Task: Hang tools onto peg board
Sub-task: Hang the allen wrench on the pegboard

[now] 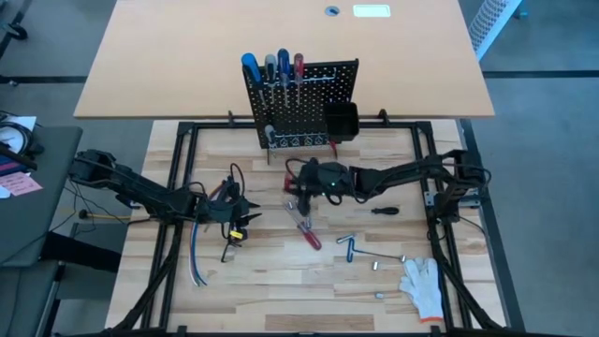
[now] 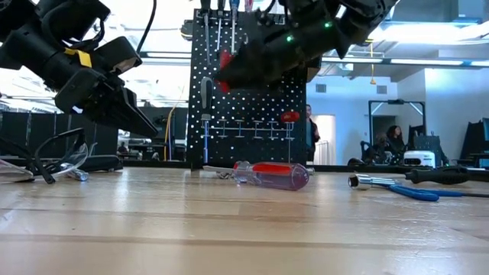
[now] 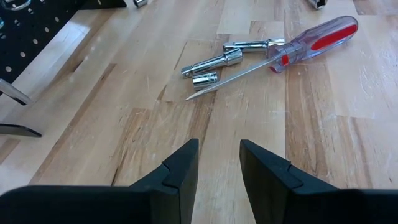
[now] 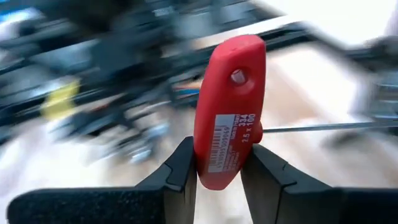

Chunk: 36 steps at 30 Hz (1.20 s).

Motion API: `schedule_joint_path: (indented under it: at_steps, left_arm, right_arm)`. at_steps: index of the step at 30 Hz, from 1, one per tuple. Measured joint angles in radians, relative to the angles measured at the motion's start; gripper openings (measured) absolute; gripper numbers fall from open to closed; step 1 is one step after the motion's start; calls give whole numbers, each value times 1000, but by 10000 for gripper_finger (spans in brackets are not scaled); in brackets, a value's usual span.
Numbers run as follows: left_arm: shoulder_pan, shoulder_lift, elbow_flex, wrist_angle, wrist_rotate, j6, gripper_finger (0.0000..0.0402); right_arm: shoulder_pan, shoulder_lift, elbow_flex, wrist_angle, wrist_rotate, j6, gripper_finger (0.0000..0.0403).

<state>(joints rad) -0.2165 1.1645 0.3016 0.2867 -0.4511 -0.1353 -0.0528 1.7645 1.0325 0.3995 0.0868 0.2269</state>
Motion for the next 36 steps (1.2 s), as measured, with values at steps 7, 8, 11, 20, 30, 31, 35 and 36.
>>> schedule_joint_path:
  at_steps: [7, 8, 11, 20, 30, 31, 35, 36]
  left_arm:
    - [-28, 0, 0, 27, 12, 60, 111]
    - [-36, 0, 0, 46, 34, 83, 111]
    - [-60, 0, 0, 134, 104, 152, 111]
    - [-98, 0, 4, 299, 173, 320, 127]
    - [-95, 0, 180, 23, 191, 329, 169]
    - [-94, 0, 187, 21, 207, 346, 170]
    - [-81, 0, 198, 23, 232, 397, 169]
    - [-76, 0, 198, 24, 237, 401, 169]
  right_arm:
    - [70, 7, 0, 14, -496, -65, 102]
    - [83, 9, -1, 17, -540, -69, 102]
    - [119, 10, -2, 59, -625, -79, 102]
    - [157, 10, -2, 97, -769, -91, 102]
    - [150, 78, -2, 106, -781, -17, 102]
    - [149, 88, -2, 113, -781, -10, 102]
    - [141, 104, -2, 151, -784, 10, 102]
    - [140, 105, -2, 160, -786, 12, 102]
